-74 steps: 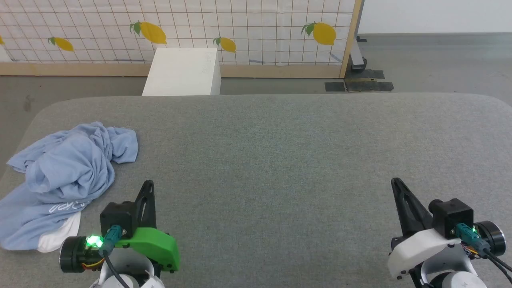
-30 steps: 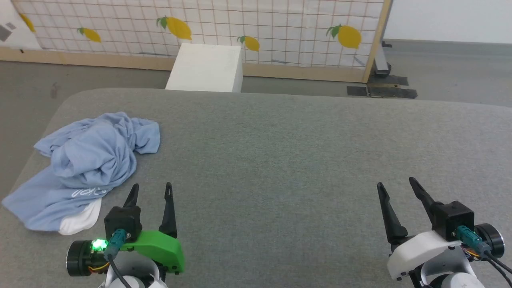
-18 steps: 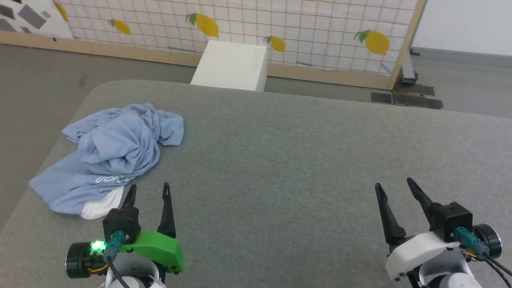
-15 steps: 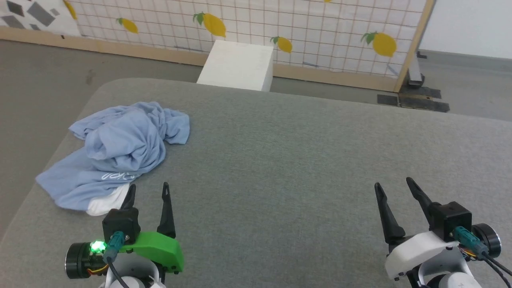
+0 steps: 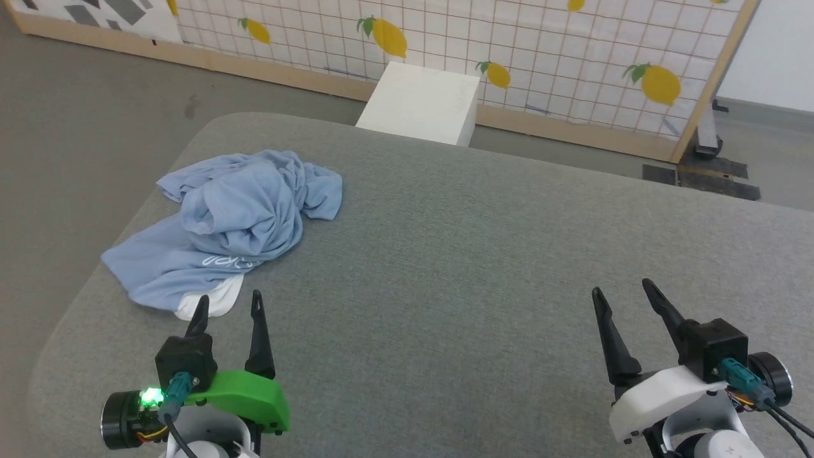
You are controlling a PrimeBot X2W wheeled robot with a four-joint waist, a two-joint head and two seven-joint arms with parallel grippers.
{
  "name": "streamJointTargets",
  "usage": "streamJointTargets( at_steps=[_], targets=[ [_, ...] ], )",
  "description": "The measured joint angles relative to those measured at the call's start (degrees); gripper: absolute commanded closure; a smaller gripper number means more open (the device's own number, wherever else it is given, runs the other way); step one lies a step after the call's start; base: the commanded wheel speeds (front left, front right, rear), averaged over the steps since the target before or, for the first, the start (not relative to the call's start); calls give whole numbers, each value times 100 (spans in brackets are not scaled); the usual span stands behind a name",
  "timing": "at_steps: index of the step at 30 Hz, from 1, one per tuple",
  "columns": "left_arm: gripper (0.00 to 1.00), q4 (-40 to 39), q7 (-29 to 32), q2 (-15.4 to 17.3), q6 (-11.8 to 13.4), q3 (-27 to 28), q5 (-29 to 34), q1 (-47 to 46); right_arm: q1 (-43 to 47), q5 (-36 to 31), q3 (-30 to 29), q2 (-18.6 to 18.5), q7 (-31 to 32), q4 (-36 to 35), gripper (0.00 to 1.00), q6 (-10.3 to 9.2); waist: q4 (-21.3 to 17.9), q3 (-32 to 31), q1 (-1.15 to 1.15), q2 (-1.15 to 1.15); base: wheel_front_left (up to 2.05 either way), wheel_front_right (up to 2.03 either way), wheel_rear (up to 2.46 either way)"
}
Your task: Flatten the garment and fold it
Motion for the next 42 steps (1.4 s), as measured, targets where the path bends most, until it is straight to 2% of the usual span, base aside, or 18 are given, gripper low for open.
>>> streamJointTargets(
  at_steps=[42],
  targets=[
    [0, 291, -481, 147, 533, -160, -472, 3, -115, 53, 221, 1, -157, 135, 0, 0, 1141, -32, 0, 0, 0, 0, 0]
  ],
)
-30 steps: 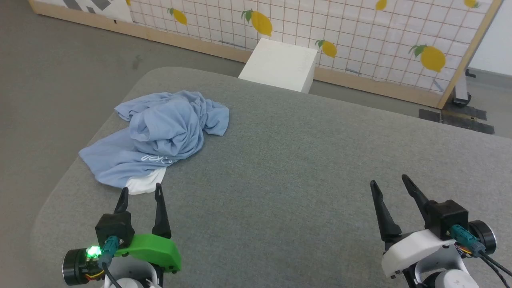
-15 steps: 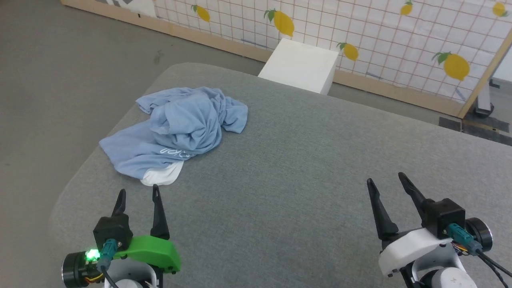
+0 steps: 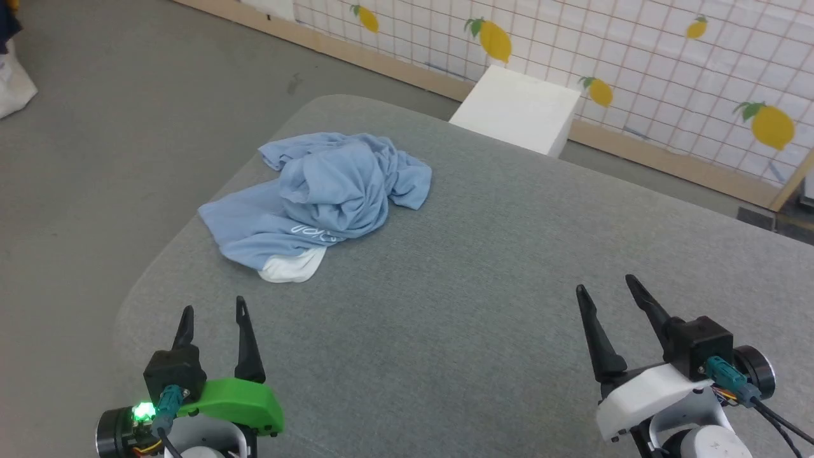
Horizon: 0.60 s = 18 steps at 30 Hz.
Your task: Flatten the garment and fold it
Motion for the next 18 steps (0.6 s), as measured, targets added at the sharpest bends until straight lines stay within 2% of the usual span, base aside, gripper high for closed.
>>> streamJointTargets(
  at_steps=[18],
  targets=[
    [0, 88, -224, 151, 232, -4, -281, -2, -59, 94, 81, 4, -70, 77, 0, 0, 540, -14, 0, 0, 0, 0, 0]
  ],
)
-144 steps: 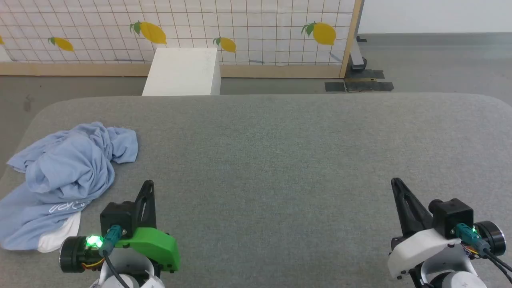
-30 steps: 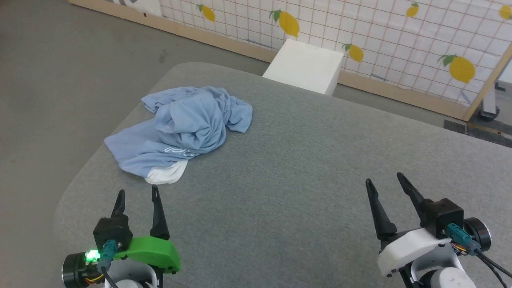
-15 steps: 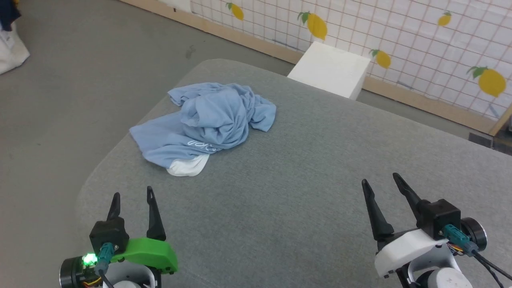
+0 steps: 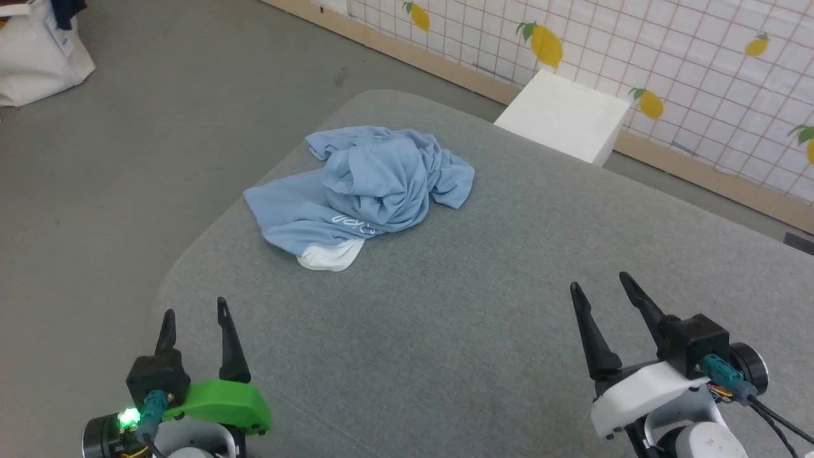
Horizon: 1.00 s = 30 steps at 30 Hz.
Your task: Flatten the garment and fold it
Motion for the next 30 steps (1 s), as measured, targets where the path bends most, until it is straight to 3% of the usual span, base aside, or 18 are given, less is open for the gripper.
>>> streamJointTargets(
  at_steps=[5, 14, 22, 30],
  targets=[
    [0, 70, 89, 3, -209, -34, -407, -384, -109, -67, 26, 7, 22, -66, 0, 0, 63, 172, 0, 0, 0, 0, 0],
    [0, 1196, 816, 147, -746, 14, -1123, -2763, -592, -506, 235, 14, 303, -459, 0, 0, -25, 908, 0, 0, 0, 0, 0],
    [0, 2380, 2045, 419, -1178, 227, -1818, -4712, -1088, -776, 250, -82, 490, -827, 0, 0, -428, 1881, 1, 0, 0, 0, 0],
    [0, 3248, 3593, 882, -977, 550, -2292, -5363, -1357, -779, 314, -157, 500, -978, 0, 0, -1031, 2765, 1, 0, 0, 0, 0]
  ],
)
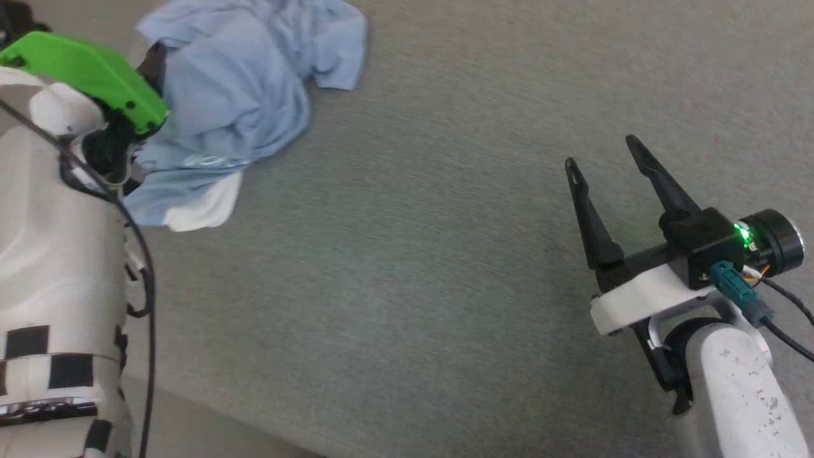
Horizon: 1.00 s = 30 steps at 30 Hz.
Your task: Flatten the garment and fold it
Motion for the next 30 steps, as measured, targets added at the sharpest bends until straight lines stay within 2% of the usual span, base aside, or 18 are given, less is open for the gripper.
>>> streamJointTargets(
  at_steps=[5, 8, 12, 13, 14, 16, 23, 26, 30],
  targets=[
    [0, 229, 546, 152, 234, 219, -275, 54, -76, 19, -82, 4, -73, -22, 0, 0, -429, 378, 0, 0, 0, 0, 0],
    [0, 291, 1050, 165, 242, 210, -417, 268, -107, 47, -131, 20, -155, 44, 0, 0, -683, 542, 0, 0, 0, 0, 0],
    [0, 121, 1471, 430, 263, 287, -566, 415, -103, 104, -210, 54, -287, 241, 0, 0, -984, 642, -1, 0, 0, 0, 0],
    [35, 68, 1567, 501, 261, 287, -569, 459, -102, 124, -227, 60, -320, 300, 0, 0, -1041, 632, -1, 1, 0, 0, 0],
    [100, 11, 1639, 550, 253, 260, -565, 504, -95, 130, -243, 63, -341, 357, 0, 0, -1073, 603, 0, 1, 0, 0, 0],
    [100, -176, 1657, 625, 214, 182, -495, 692, -72, 145, -266, 91, -398, 463, 0, 0, -1140, 500, -1, 0, 0, 0, 0],
    [100, -588, -81, 803, 144, -163, 403, 1150, 225, 299, -308, 149, -571, 828, 0, 0, -1285, -86, -1, 0, 0, 0, 0],
    [100, -883, -847, 1016, 169, -336, 910, 973, 338, 497, -313, 153, -661, 934, 0, 0, -1301, -439, -1, 0, 0, 0, 0],
    [100, -1285, -1472, 1031, 147, -613, 1270, 581, 514, 686, -346, 158, -726, 1021, 0, 0, -1293, -982, -1, 0, 0, 0, 0]
  ],
)
